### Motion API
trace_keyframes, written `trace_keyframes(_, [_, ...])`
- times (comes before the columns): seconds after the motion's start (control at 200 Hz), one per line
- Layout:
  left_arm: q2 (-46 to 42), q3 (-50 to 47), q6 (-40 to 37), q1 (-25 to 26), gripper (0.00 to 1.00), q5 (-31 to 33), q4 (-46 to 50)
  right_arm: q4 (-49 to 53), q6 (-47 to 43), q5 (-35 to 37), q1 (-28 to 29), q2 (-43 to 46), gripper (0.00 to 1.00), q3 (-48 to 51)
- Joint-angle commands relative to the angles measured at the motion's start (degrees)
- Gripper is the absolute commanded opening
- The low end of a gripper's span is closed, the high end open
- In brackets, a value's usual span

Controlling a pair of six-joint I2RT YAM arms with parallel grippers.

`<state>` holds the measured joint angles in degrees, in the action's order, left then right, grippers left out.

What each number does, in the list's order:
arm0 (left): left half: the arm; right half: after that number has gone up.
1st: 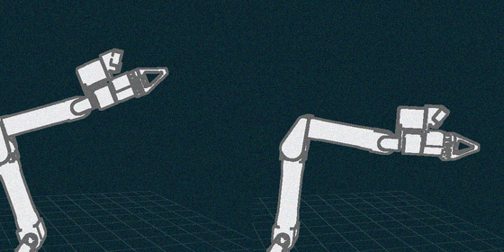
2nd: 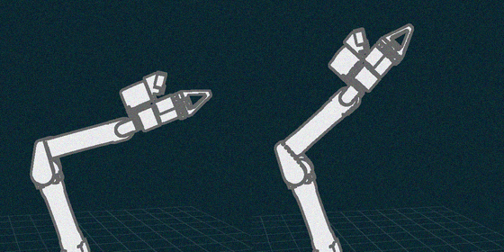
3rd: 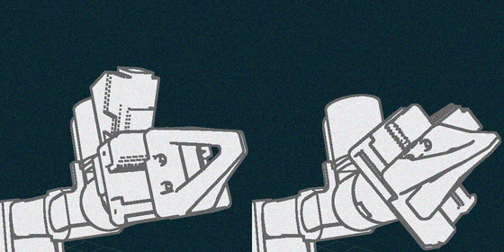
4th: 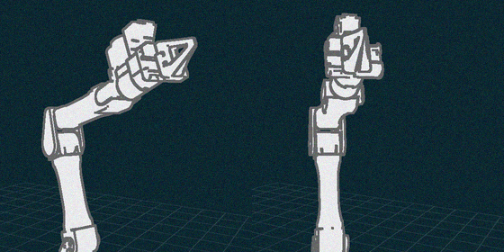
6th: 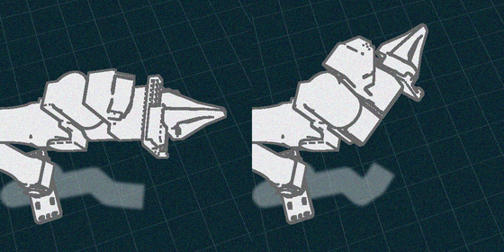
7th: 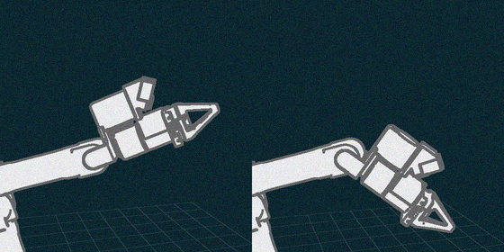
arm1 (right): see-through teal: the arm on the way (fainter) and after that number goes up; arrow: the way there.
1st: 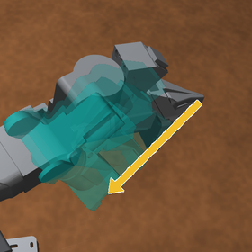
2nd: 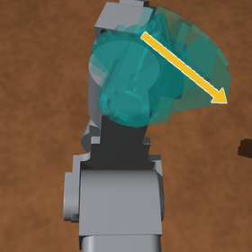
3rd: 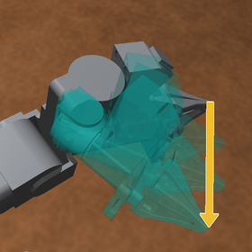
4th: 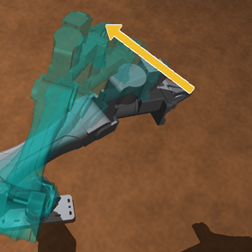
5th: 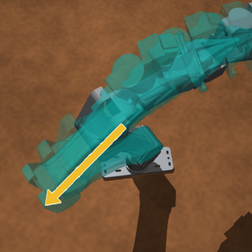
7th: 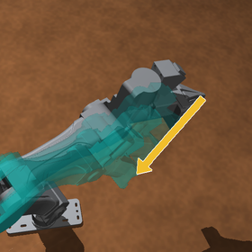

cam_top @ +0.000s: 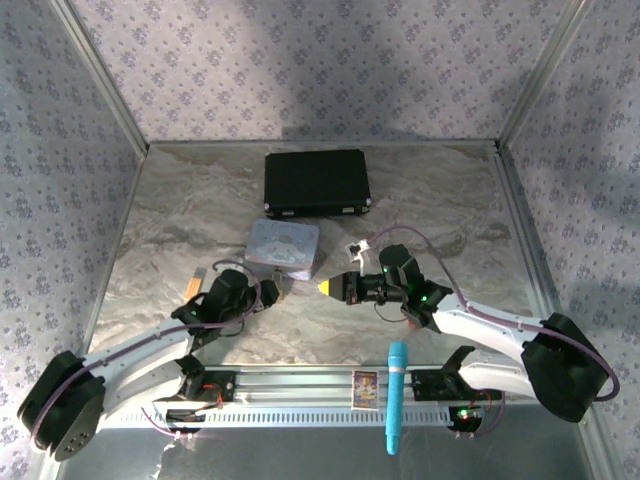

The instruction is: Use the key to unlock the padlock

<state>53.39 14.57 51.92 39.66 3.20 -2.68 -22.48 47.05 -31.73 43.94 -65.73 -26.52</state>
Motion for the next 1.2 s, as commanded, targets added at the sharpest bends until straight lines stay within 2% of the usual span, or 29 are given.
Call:
trace_keyframes(0.0, [1.5, 1.82, -7.54, -0.72, 0.64, -3.11, -5.83, -1.07, -0.66, 0.11, 0.49, -0.25, 0.0, -0.64])
trace_keyframes(0.17, [6.32, 1.17, -8.66, -2.98, 0.62, -5.41, -10.51, -1.04, -0.45, 0.41, 0.0, -0.23, 0.0, -0.42])
trace_keyframes(0.39, [12.01, 1.69, -8.67, -3.01, 0.61, -7.47, -15.19, -0.17, -0.95, 0.57, -0.08, -0.69, 0.0, -0.54])
trace_keyframes(0.64, [18.42, 2.4, -7.98, -2.5, 0.54, -8.5, -18.8, -0.55, -0.76, 0.48, -0.35, -0.97, 0.0, -0.16])
trace_keyframes(0.835, [22.01, 4.24, -8.05, 1.65, 0.47, -6.27, -18.6, -1.15, -0.68, 0.37, -0.79, -1.76, 0.0, 0.29])
trace_keyframes(0.939, [24.08, 5.31, -7.47, 4.46, 0.41, -3.86, -18.34, -1.5, -0.59, 0.35, -0.85, -2.26, 0.0, 0.42])
trace_keyframes(1.194, [29.09, 6.79, -5.34, 6.87, 0.32, -0.47, -18.27, -2.22, -0.28, 0.59, -1.11, -2.71, 0.0, 1.54])
